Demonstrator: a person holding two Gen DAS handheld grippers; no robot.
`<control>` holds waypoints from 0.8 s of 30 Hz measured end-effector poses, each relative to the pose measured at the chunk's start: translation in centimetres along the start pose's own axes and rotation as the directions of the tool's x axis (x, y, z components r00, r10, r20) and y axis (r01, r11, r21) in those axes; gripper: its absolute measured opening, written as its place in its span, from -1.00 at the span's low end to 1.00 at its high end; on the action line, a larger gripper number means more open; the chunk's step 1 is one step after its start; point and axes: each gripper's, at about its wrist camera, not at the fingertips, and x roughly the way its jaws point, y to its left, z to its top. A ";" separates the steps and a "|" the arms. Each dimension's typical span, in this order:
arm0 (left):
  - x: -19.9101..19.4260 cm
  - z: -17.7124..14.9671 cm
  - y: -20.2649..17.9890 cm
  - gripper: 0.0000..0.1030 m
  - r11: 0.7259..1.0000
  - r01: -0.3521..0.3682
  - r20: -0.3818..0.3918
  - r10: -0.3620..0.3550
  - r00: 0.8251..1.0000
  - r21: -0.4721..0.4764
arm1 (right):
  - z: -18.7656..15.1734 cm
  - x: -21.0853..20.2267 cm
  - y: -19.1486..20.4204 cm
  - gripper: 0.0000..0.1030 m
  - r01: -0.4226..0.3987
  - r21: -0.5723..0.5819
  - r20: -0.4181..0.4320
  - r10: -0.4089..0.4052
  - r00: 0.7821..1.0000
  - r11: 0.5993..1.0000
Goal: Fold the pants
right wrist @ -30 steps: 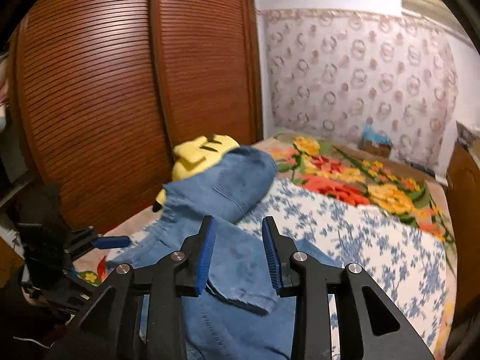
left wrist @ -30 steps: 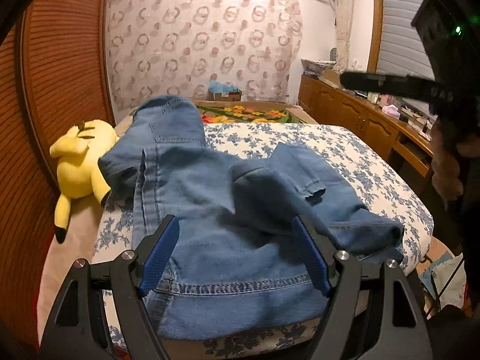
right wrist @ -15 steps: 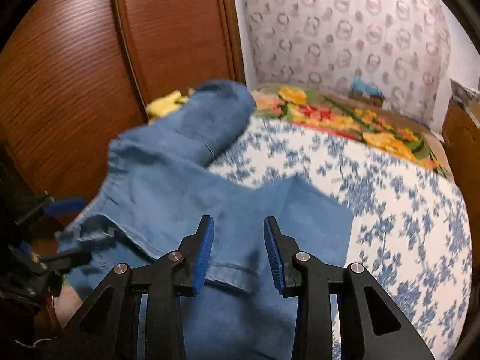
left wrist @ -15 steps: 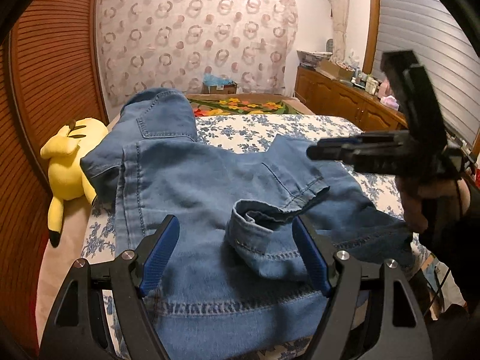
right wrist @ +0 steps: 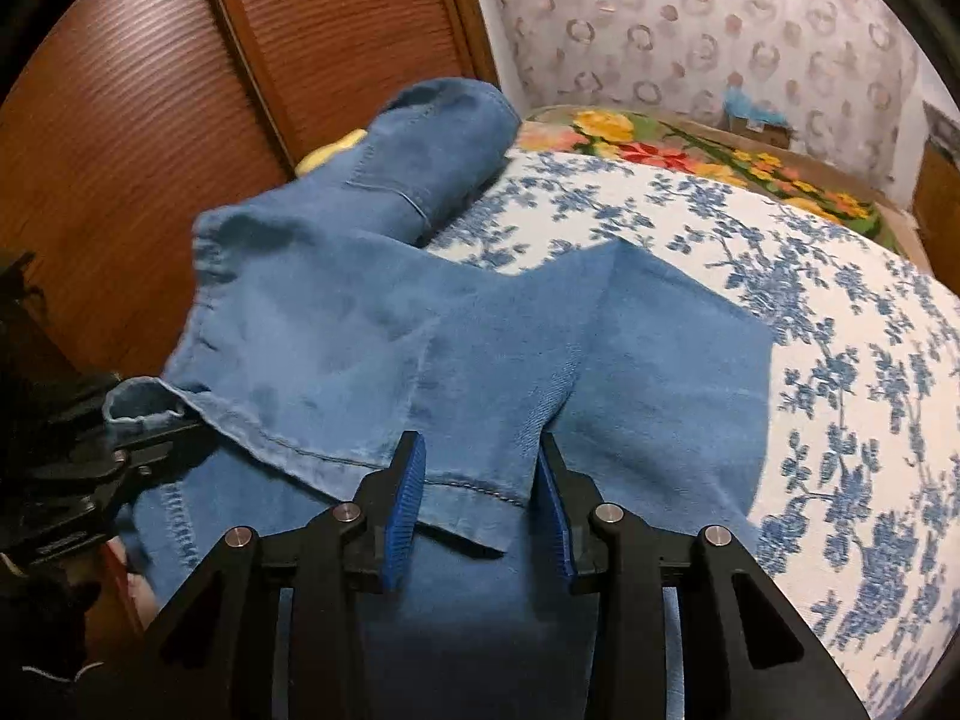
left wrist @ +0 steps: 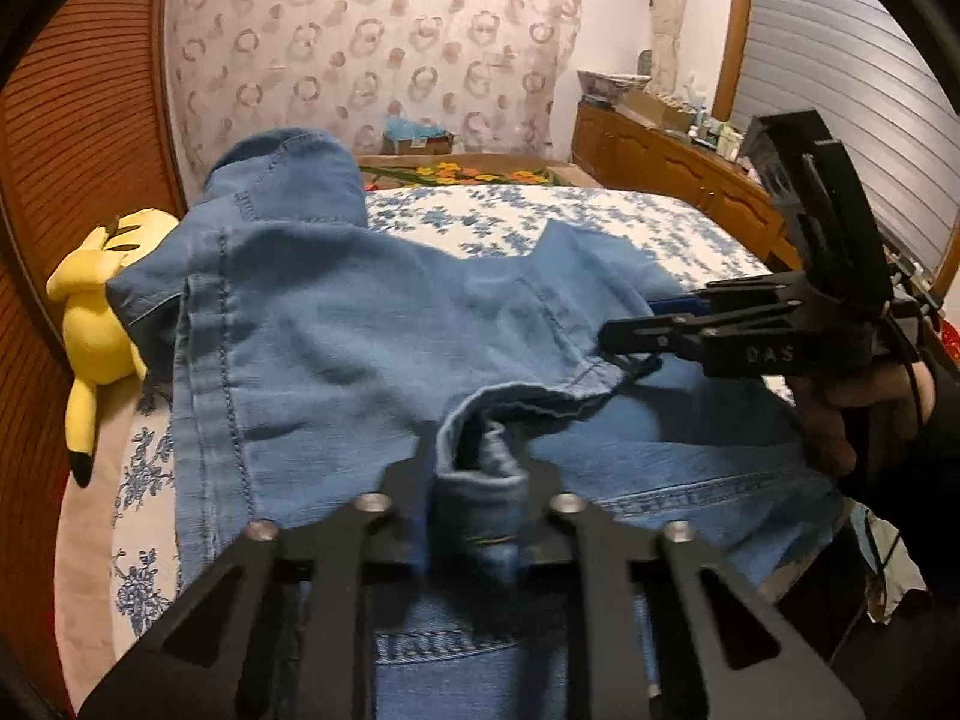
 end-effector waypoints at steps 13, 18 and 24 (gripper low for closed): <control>-9.9 1.5 -1.7 -0.82 0.997 0.071 0.206 -0.070 0.976 -0.001 | 6.7 -11.8 3.5 -0.91 -0.048 -0.123 0.283 0.081 0.956 0.991; -10.7 0.1 -1.0 -0.82 1.000 0.024 0.197 -0.020 0.980 -0.019 | 8.6 -10.2 6.6 -0.90 -0.043 -0.191 0.255 0.092 0.963 0.981; -8.0 -2.7 1.4 -0.81 0.996 -0.014 0.103 0.022 0.994 -0.083 | 10.2 -3.8 8.7 -0.90 -0.066 -0.214 0.134 0.097 0.986 0.975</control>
